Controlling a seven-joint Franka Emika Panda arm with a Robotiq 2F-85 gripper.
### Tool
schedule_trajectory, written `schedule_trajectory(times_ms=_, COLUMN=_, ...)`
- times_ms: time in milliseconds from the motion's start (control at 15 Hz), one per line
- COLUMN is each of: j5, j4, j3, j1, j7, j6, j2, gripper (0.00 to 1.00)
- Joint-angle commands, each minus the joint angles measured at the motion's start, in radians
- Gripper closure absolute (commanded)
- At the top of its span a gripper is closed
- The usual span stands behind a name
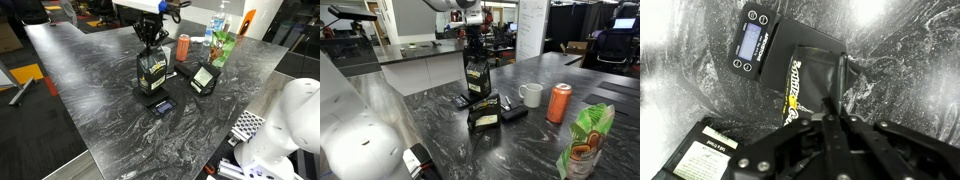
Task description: Remove the black packet from the scale, put it on the table and press the left button on the scale
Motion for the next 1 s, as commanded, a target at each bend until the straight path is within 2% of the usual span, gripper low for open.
schedule_trajectory(times_ms=0, j5=0.006, j4=0.029, j3=0.019, j1=-0.008, j7=-0.013, j6=-0.002, j2=0.009, gripper=1.0)
schedule_trajectory(times_ms=533, j5=0.001, j4=0.005, j3=0.059, j1=0.001, j7=0.038, j6=0.001, j2=-0.017, gripper=1.0)
schedule_trajectory(times_ms=600, j5=0.004, j4=0.005, j3=0.059, j1=0.0, j7=0.04, j6=0.003, j2=-0.016, gripper=0.75)
schedule_trajectory(times_ms=733, j5=0.004, j4=0.006, j3=0.057, j1=-0.002, j7=0.033, j6=0.008, j2=-0.015, gripper=0.67)
schedule_trajectory(times_ms=933, j5=-0.007, j4=0.022, j3=0.059, j1=-0.003, j7=0.03, j6=0.009, j2=-0.013, gripper=0.44)
